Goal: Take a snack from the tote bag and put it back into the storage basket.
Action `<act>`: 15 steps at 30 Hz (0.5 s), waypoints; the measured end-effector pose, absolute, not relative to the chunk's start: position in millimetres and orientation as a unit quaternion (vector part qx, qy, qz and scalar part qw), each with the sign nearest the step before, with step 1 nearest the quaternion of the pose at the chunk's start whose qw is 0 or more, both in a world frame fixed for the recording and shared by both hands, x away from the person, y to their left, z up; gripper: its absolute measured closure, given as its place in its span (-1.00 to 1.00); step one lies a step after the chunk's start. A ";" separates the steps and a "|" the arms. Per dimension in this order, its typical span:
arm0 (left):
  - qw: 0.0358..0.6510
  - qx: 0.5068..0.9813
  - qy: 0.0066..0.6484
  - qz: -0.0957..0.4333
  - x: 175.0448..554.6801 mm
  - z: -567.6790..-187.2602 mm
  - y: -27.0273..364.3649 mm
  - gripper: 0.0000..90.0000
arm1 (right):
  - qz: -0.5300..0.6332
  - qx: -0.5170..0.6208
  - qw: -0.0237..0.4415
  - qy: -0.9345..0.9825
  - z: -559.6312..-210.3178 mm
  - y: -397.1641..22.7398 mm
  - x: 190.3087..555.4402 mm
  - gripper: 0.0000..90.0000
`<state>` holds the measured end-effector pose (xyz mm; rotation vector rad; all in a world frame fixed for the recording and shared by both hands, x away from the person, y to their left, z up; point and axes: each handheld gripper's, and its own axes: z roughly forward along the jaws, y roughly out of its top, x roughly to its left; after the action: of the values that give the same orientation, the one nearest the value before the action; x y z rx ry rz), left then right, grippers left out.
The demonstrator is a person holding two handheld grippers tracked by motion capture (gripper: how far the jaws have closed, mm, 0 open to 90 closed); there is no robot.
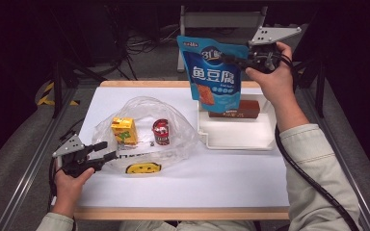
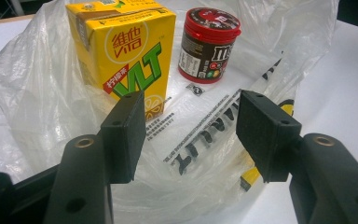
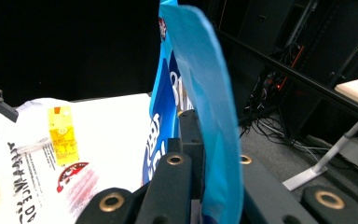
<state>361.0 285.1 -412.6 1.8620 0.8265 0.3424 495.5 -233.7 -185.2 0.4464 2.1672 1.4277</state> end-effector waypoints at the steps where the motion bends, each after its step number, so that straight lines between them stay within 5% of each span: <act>1: 0.512 0.774 0.344 0.143 361.0 -412.6 285.4 -0.04 | 0.525 0.165 0.250 0.797 -186.8 -235.0 495.6 1.00; 15: 0.512 0.775 0.344 0.141 361.5 -413.1 285.3 -0.04 | 0.520 0.182 0.237 0.800 -207.5 -255.6 497.5 1.00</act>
<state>361.5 285.3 -413.1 1.8641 0.8276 0.3398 497.5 -255.6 -207.5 0.4994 2.1923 1.4263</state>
